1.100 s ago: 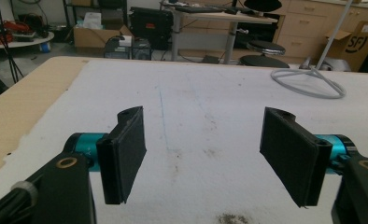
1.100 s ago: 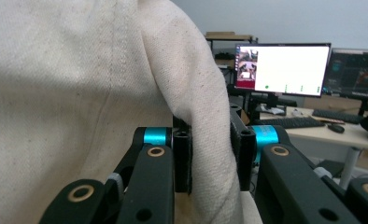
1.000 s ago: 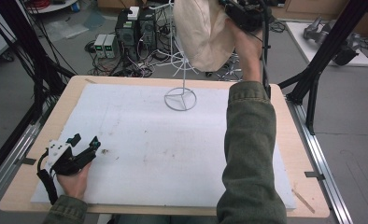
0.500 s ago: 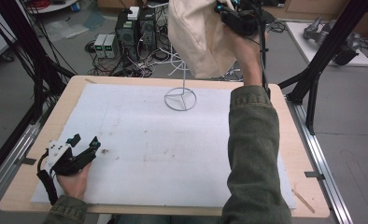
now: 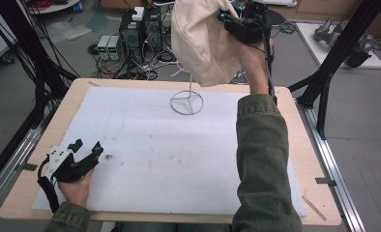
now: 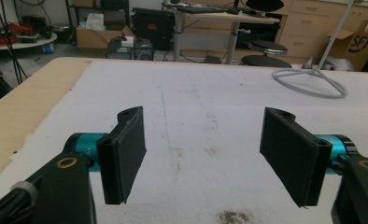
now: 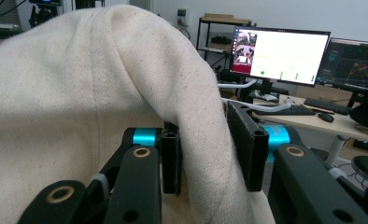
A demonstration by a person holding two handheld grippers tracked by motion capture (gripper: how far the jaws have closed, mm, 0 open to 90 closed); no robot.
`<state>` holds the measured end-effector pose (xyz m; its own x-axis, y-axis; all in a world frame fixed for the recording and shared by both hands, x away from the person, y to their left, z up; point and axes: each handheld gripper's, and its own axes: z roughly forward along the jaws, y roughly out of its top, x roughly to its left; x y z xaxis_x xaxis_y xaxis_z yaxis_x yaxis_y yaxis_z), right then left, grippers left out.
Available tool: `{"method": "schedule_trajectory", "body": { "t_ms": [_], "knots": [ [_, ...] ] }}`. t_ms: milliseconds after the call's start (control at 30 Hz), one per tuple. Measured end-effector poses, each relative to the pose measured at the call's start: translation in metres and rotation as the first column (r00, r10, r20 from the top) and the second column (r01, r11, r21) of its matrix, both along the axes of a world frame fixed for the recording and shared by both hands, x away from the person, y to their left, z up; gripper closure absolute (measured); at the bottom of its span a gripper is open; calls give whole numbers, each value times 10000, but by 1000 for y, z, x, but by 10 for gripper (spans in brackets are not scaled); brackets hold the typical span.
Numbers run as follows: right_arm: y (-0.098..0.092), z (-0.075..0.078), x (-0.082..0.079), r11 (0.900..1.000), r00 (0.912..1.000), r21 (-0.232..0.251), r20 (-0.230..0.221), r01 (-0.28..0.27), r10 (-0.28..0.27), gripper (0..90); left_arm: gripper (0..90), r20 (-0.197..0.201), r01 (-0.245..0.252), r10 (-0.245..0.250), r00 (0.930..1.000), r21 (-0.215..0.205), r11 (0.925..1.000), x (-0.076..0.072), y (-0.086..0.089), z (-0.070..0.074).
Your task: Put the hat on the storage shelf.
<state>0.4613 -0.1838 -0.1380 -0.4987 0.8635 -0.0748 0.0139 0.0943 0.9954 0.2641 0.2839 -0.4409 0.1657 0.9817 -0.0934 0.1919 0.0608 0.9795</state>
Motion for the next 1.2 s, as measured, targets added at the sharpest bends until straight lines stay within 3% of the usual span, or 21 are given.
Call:
{"method": "schedule_trajectory", "body": {
  "t_ms": [333, 433, 533, 567, 767, 967, 1200],
  "knots": [
    [-10, -7, 2, 9999, 9995, 151, -314, 63, -59, 559, 312, 0, -27, 27, 10000, -47, 10000, 0, 1, 0],
    [-13, -12, 1, 9996, 9988, 158, -436, 226, -219, 443, 312, -9, -18, 18, 10000, -26, 10000, 0, 0, 0],
    [-14, -15, 1, 9992, 9983, -60, -425, 400, -402, 404, 312, -66, 45, -45, 10000, -13, 10000, 0, 1, -1],
    [-17, -18, 1, 9988, 9975, 90, -528, 478, -473, 379, 312, -56, 36, -37, 10000, -30, 10000, 0, 1, -1],
    [-24, -19, 1, 9977, 9956, 325, -741, 592, -567, 339, 312, -29, 3, -3, 10000, -95, 10000, 0, 1, -1],
    [-24, -17, -2, 9981, 9957, 70, -703, 605, -598, 328, 312, -23, 16, -16, 10000, -115, 9999, 0, 0, -1],
    [-25, -17, -4, 9983, 9958, 123, -731, 570, -560, 289, 312, -9, 30, -30, 10000, -106, 9999, -1, 0, 0]
  ]
}}
